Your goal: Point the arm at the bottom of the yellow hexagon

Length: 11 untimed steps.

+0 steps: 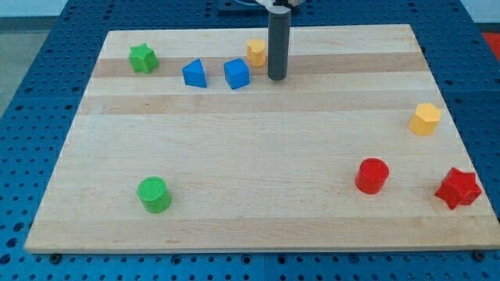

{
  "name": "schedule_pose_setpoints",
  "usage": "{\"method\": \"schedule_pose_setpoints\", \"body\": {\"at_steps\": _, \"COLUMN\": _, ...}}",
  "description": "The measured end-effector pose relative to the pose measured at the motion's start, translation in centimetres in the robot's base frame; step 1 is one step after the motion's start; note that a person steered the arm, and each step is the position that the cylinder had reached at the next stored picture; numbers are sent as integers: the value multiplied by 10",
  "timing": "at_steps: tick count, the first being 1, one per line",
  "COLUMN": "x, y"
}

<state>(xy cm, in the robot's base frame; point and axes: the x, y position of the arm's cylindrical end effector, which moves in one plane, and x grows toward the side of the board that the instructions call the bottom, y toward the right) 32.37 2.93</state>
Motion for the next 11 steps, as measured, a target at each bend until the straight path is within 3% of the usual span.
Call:
{"method": "schedule_pose_setpoints", "body": {"at_steps": 6, "x": 84, "y": -19}}
{"method": "schedule_pose_setpoints", "body": {"at_steps": 7, "x": 91, "y": 14}}
{"method": "schedule_pose_setpoints", "body": {"at_steps": 8, "x": 91, "y": 93}}
{"method": "schedule_pose_setpoints", "body": {"at_steps": 9, "x": 91, "y": 112}}
{"method": "schedule_pose_setpoints", "body": {"at_steps": 10, "x": 133, "y": 159}}
{"method": "schedule_pose_setpoints", "body": {"at_steps": 11, "x": 144, "y": 170}}
